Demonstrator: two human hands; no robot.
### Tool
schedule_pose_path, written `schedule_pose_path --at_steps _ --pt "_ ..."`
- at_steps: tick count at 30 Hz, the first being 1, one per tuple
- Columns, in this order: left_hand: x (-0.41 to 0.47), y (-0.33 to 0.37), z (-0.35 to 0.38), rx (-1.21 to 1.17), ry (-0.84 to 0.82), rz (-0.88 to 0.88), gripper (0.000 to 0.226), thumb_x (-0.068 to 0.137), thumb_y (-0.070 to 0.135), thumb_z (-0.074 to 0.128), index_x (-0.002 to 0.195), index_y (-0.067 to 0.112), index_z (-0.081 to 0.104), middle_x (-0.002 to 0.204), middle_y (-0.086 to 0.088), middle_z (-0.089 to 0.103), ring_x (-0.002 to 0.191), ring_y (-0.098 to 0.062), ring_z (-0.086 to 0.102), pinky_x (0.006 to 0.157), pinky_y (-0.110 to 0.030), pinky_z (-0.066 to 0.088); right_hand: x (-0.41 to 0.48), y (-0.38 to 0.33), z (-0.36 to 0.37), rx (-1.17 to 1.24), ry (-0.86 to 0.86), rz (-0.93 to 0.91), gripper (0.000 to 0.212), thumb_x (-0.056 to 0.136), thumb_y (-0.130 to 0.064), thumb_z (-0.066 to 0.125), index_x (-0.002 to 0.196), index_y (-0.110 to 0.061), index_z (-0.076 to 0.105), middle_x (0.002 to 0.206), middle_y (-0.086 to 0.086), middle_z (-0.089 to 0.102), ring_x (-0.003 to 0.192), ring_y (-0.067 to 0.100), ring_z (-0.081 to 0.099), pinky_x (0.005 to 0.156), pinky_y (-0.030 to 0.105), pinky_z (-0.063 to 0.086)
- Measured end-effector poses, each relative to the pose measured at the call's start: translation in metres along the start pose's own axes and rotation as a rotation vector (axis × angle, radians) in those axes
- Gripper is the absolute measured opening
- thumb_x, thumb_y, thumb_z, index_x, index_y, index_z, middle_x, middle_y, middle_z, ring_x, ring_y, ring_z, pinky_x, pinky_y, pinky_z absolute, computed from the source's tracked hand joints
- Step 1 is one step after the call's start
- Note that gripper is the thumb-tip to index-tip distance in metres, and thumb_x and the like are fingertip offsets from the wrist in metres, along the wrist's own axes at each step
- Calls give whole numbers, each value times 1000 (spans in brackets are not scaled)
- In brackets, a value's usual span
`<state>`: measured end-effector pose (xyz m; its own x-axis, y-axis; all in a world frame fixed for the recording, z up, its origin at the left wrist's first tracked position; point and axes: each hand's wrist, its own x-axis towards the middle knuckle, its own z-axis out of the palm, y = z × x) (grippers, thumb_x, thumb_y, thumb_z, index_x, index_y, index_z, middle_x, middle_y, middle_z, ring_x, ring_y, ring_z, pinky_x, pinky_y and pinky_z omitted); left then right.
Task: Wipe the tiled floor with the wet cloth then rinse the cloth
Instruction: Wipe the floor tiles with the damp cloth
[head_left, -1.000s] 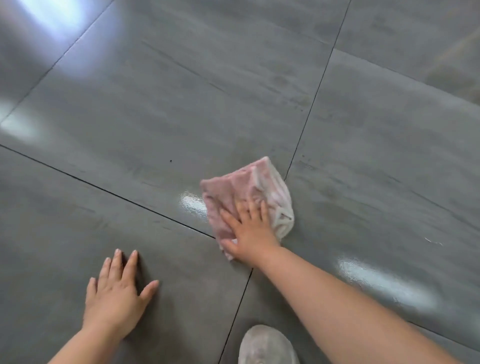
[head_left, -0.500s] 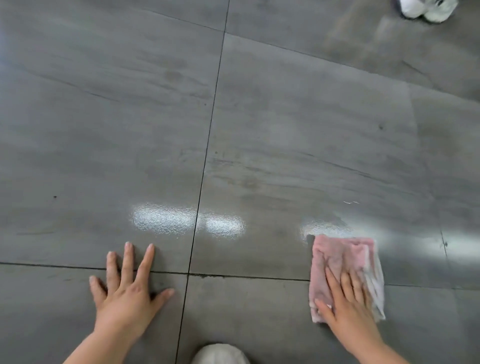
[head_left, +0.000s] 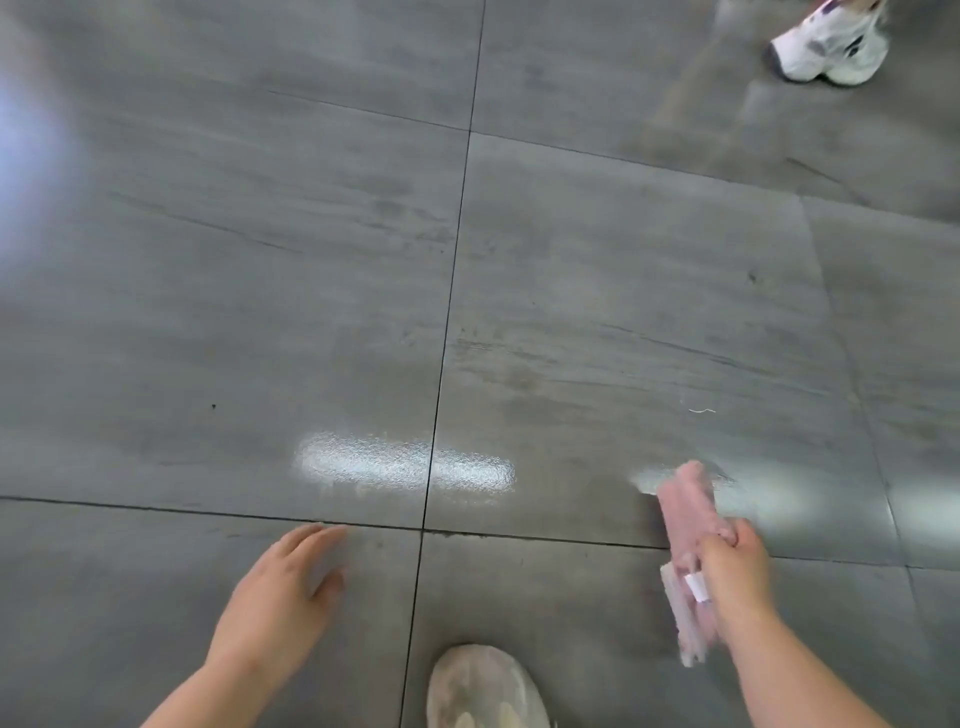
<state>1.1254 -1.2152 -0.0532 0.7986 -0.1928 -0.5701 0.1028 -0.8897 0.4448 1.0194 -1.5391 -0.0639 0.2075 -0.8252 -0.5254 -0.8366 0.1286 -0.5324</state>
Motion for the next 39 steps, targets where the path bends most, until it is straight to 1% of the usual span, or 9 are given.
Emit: schedule_pose_path --at_steps 4,8,11,14,18,21,27,32,39 --pt "-85 15 -39 -77 -75 -143 32 88 14 50 113 30 60 126 -1 57 118 -21 52 91 -30 38 -68 -27 -43 448 -182 315 32 90 -24 44 67 -5 52 37 1 59 36 15 59 42 17 50" --pt "-193 57 -98 -104 -258 -199 18 73 30 55 64 46 55 85 6 65 83 -17 60 76 -23 40 -151 -74 -139 298 -19 222 20 86 -20 60 98 -6 50 64 4 53 55 20 49 51 25 40" --pt "-263 110 -153 -56 -252 -160 35 69 41 50 64 73 35 68 29 60 87 -7 53 75 -14 39 -203 -108 -238 156 -47 82 15 79 -7 61 88 -6 48 63 5 49 54 19 47 48 26 33" --pt "-315 168 -199 -33 -185 -145 33 84 17 56 75 48 63 96 8 69 91 -15 63 82 -26 43 -240 -130 -326 26 -102 53 9 80 -2 52 76 -11 51 59 7 49 53 21 46 50 31 40" --pt "-336 244 -239 120 -136 -100 28 91 24 45 115 27 59 122 1 62 115 -20 55 85 -24 41 -237 -142 -404 16 -53 69 53 83 -3 50 134 -11 39 99 22 62 83 35 60 75 35 46" --pt "-319 292 -250 119 -67 -89 28 90 21 47 115 23 60 117 -2 65 110 -23 58 80 -27 40 -194 -152 -439 27 -14 79 29 87 -3 46 115 0 52 74 17 61 67 32 59 71 42 50" --pt "-242 360 -187 59 -18 -167 28 91 20 46 115 21 61 116 -8 65 106 -28 58 79 -30 38 -73 -174 -448 26 -36 102 14 89 0 39 80 -4 49 59 12 51 50 21 47 33 20 36" --pt "-150 410 -83 103 -79 -99 31 91 17 40 93 36 64 112 -8 62 99 -27 56 80 -32 42 26 -160 -399 50 -40 28 15 89 -12 41 100 -3 47 60 8 55 41 18 57 35 17 39" --pt "6 378 34 444 -112 27 40 94 28 32 133 28 39 140 2 44 123 -22 46 97 -28 37 150 -99 -292 -134 -110 -215 33 95 -6 34 124 -15 47 87 -1 57 54 -3 54 44 12 42"
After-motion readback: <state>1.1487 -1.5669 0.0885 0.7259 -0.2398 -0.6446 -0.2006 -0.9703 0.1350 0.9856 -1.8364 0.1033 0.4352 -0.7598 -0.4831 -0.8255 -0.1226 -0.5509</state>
